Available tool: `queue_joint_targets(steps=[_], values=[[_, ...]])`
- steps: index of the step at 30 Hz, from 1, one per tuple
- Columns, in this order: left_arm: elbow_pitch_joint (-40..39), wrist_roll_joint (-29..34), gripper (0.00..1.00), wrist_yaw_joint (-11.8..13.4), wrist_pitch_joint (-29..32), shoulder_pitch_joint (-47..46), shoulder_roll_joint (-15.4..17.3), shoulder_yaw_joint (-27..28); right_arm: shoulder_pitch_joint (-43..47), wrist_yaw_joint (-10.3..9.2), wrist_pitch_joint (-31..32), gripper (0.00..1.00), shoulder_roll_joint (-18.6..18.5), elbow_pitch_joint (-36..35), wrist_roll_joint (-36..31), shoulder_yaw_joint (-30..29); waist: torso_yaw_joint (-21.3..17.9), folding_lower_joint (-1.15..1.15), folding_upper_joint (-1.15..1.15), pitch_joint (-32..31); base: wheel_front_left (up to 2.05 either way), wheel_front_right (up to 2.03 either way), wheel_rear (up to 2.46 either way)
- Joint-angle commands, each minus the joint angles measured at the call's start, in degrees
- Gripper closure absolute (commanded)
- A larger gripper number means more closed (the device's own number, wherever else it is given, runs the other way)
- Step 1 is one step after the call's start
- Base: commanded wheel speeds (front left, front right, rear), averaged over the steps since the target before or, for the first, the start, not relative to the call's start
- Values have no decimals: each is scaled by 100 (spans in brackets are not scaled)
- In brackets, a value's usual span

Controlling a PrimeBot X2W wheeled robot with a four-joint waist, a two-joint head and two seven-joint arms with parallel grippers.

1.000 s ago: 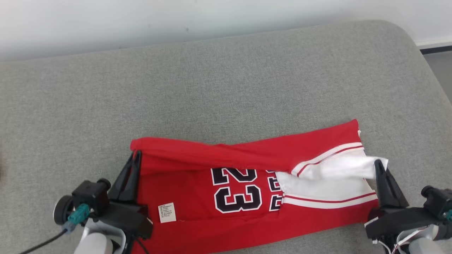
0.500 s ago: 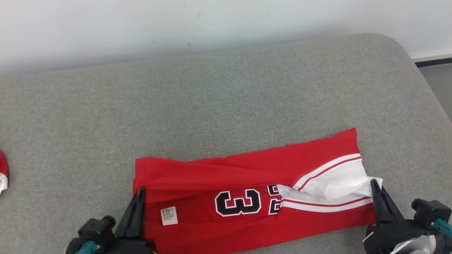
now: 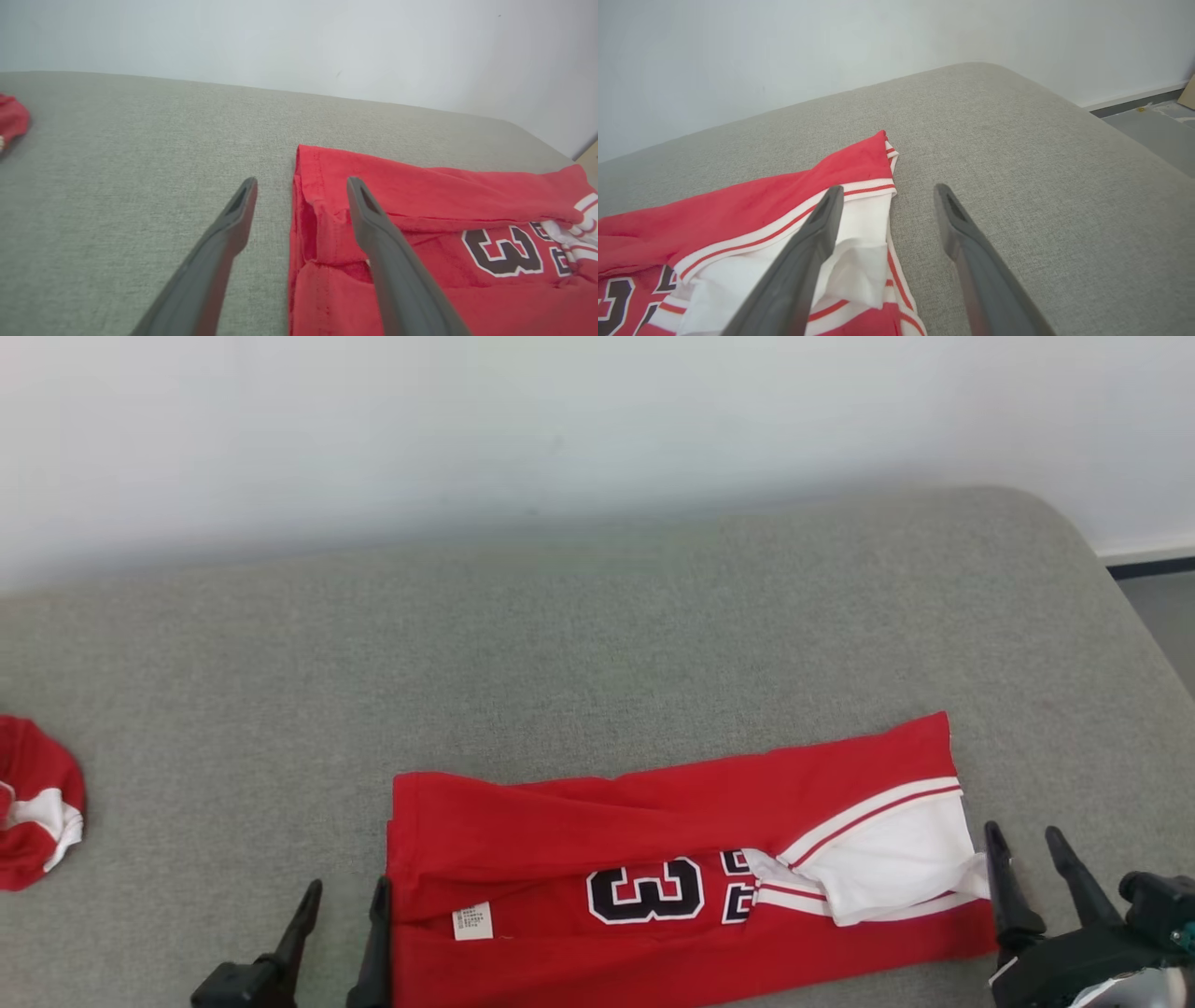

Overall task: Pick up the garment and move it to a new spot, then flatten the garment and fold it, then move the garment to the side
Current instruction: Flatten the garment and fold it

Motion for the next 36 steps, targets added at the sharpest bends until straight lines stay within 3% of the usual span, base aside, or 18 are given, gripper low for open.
queue_joint_targets(steps=[1,9,23,24,25,26,31,36], values=[[-87,117,0,12,-20,113,-31,86,-9,-9,41,0,-70,31,-63,-31,84,0,0,-114,0,0,0],[-624,822,0,119,-20,522,-141,661,-711,-9,949,0,-70,873,-453,23,266,0,0,-162,0,0,0],[-654,1223,0,195,-20,754,-242,796,-1163,-9,1617,0,7,2469,-556,364,631,0,0,-189,0,0,0],[-649,1221,0,197,-20,753,-241,806,-1166,-9,1655,9,27,2514,-527,426,630,0,0,-198,0,0,0],[-645,1223,0,196,-20,750,-241,813,-1165,-8,1677,58,49,2542,-488,488,629,0,0,-204,0,0,0],[-639,1224,0,200,-20,749,-241,816,-1163,-8,1737,100,100,2565,-432,574,629,0,0,-211,0,0,0],[-604,1148,0,248,-21,796,-243,769,-1153,4,1817,100,100,2555,-35,851,624,0,0,-300,0,0,0],[-593,1107,0,276,-21,862,-243,736,-1269,-15,1403,100,-508,2778,-79,654,622,0,0,-401,0,0,0]])
